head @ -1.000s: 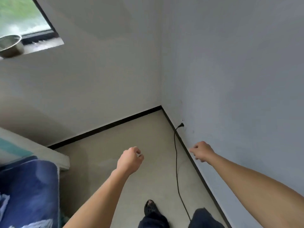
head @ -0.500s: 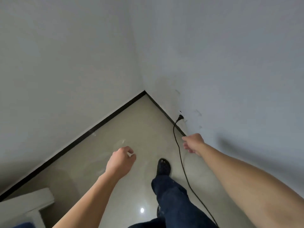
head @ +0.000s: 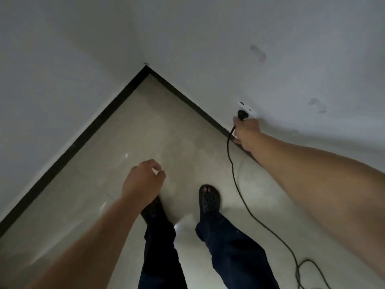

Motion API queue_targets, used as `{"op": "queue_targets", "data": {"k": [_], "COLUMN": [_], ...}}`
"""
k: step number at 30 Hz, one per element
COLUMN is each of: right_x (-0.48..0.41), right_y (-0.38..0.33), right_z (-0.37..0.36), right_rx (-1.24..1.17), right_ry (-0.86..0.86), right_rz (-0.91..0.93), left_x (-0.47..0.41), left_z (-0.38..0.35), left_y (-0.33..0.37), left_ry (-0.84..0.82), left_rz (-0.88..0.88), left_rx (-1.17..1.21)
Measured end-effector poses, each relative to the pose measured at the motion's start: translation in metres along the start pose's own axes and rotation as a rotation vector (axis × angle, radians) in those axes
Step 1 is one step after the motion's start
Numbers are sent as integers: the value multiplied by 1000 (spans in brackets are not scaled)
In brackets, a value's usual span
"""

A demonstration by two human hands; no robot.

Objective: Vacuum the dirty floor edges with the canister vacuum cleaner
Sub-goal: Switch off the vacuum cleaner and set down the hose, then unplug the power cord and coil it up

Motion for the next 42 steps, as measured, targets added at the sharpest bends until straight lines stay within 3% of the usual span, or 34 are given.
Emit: {"op": "queue_targets", "data": {"k": [4,11,14,18,24,28,30,33,39,42], "right_x": [-17,-11,-8,1,85,99,95,98,164,210], "right_y": [1,0,-5,3,94,91,83,73,40,32], "right_z": [-15,-29,-31,-26,-97,-94,-76,-42,56,103], "right_rx": [-56,-115,-201,-101,-74,-199,-126,-171,-278,-243], "right_ry": [190,259,244,233,63,30,12,-120,-273,-259], "right_rz": [-18,-112,-189,-157,-336,-230,-155,-128,85,217], "left_x": [-25,-53,-64,-71,-61,-60,-57,-42,12,45], "left_z": [-8,11,22,21,35,51,56,64,83,89], "left_y": [-24,-17,-7,2,0,-2,1,11,70,113], "left_ry": [-100,-186,-186,-190,-183,-136,-118,-117,-112,-167], "left_rz": [-10,-71,-91,-99,-119,-108,-76,-72,-166,-230], "left_rx": [-75,-161,-196,-217,-171,-176,-187,-193,-131,-34]}}
Point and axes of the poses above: each hand's wrist, its own x-axis away from the middle knuckle, its own z-axis out of the back of the hand, y = z × x, the point moved 3 cm from there along -x, towards the middle knuckle, and after that the axes turned 13 degrees about x, right-handed, at the moved point
